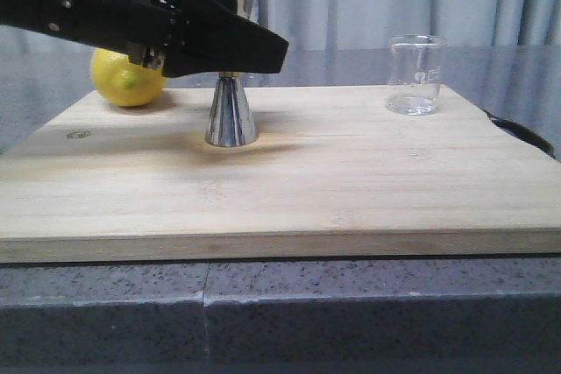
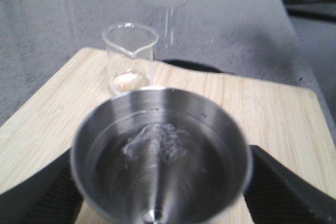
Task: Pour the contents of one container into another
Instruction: 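Lower the filled jigger onto the board with the left gripper and release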
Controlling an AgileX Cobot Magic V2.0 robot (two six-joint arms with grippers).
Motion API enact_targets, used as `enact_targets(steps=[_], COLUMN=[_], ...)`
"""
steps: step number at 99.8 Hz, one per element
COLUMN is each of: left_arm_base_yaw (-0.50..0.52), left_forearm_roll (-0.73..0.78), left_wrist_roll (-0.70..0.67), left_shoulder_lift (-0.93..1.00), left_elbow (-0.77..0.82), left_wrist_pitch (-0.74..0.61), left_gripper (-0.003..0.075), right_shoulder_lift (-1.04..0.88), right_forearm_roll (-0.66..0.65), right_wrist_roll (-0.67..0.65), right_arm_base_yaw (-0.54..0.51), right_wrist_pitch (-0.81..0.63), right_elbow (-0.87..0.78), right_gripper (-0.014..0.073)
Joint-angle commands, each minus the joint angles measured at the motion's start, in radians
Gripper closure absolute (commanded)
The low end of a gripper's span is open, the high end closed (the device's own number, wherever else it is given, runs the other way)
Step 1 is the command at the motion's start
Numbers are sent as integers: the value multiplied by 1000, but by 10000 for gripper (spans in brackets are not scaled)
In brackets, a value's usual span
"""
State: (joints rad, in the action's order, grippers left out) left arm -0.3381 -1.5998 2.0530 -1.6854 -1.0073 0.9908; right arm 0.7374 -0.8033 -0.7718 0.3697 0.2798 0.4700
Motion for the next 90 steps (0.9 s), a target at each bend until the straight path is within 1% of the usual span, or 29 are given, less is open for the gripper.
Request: enact_targets(steps=[1,12,17,28,33,40,49,52,56,57,58,69,76,81,90], left_arm_base_yaw=[-7,-7,-7,-7,-7,-7,-7,-7,-7,-7,-7,-7,-7,-7,-7], left_forearm_roll=[59,197,262,403,496,619,770,841,912,954,954,1145,1242,1301,1390], left_wrist_roll=[-122,-251,-315,-473,-559,-674,-850,-917,-987,-1015,-1029,-1239,-1343,-1405,-1538], left_shoulder_lift=[110,179,207,265,291,329,381,398,424,432,436,502,545,573,617], left_elbow=[-27,-27,-27,-31,-35,-52,-73,-82,-93,-100,-100,-132,-134,-134,-132], left_wrist_pitch=[-61,-130,-150,-185,-197,-205,-202,-200,-189,-179,-176,-127,-108,-90,-71], left_gripper=[162,162,162,162,162,162,162,162,162,162,162,162,162,162,162], right_shoulder_lift=[-8,-8,-5,1,11,23,46,57,67,72,72,105,117,117,97], right_forearm_roll=[14,73,121,205,246,300,360,381,403,411,414,453,462,464,464], right_wrist_roll=[3,3,16,93,143,225,323,353,401,414,420,500,523,523,523], right_arm_base_yaw=[2,2,7,32,47,67,77,77,77,77,77,77,75,70,64], right_wrist_pitch=[-23,2,25,125,170,268,416,459,523,545,555,696,744,751,692], right_elbow=[59,89,105,157,182,227,292,312,343,353,353,426,461,476,481], right_gripper=[8,8,8,8,8,8,8,8,8,8,8,8,8,8,8])
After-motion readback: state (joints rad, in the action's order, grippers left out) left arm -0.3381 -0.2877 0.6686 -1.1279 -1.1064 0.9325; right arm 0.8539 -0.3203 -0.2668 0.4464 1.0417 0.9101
